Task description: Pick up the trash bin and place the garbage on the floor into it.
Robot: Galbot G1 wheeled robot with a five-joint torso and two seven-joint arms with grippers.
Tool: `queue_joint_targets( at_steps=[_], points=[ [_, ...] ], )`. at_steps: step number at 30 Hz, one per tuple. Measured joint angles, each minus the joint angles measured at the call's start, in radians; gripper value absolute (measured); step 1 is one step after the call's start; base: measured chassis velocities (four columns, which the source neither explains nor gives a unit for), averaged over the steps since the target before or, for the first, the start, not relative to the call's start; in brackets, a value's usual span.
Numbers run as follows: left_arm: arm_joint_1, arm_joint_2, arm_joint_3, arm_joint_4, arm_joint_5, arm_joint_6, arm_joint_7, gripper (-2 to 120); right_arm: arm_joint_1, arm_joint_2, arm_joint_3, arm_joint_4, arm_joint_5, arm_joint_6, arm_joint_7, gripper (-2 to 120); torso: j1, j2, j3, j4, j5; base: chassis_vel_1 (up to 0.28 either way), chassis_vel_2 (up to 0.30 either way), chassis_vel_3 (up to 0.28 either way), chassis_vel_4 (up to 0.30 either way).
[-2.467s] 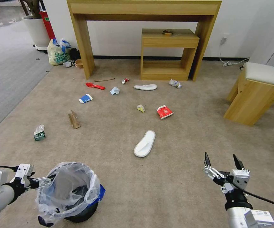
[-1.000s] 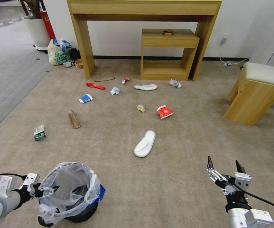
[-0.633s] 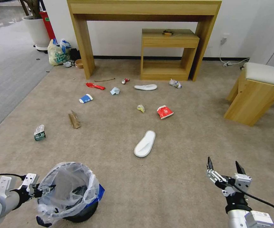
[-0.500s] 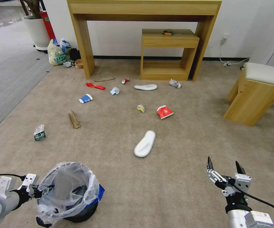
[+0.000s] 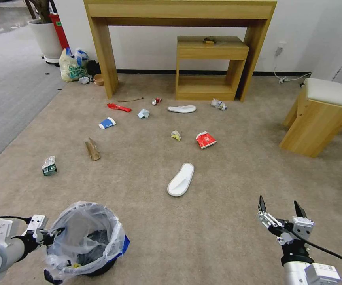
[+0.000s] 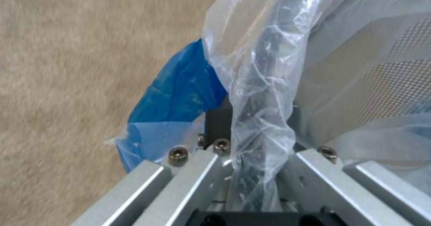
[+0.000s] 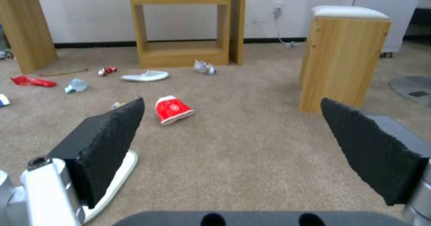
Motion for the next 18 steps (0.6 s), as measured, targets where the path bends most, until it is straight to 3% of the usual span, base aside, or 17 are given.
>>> queue_joint_targets(
  at_steps=[5, 8, 10, 13, 18],
  points=[
    [-0.002, -0.032, -0.025, -0.077, -0.087, 0.0, -0.093, 0, 0.025, -0.004, 0.003, 0.012, 0.005, -0.032, 0.0, 100, 0.0, 0.0, 0.0, -0.0001, 0.0, 0.0, 0.0, 0.0, 0.0],
    [0.009, -0.084, -0.046, -0.169, -0.138, 0.0, -0.158, 0, 0.052, -0.003, 0.006, 0.026, 0.011, -0.067, 0.0, 100, 0.0, 0.0, 0.0, 0.0, 0.0, 0.0, 0.0, 0.0, 0.0],
    [0.015, -0.104, -0.051, -0.194, -0.142, 0.0, -0.169, 0, 0.059, -0.002, 0.009, 0.031, 0.014, -0.081, 0.0, 100, 0.0, 0.0, 0.0, -0.0001, 0.0001, 0.0, 0.0, 0.0, 0.0],
    [0.051, -0.186, -0.048, -0.289, -0.119, 0.0, -0.219, 0, 0.084, -0.003, 0.018, 0.046, 0.023, -0.121, -0.005, 100, 0.0, 0.0, 0.0, -0.0001, 0.0002, 0.0, 0.0, 0.0, 0.0],
    [0.08, -0.263, -0.034, -0.345, -0.064, 0.0, -0.232, 0, 0.107, -0.01, 0.021, 0.052, 0.019, -0.145, -0.01, 100, 0.0, 0.0, 0.0, 0.0001, 0.0002, 0.0, 0.0, 0.0, 0.0]
  ],
)
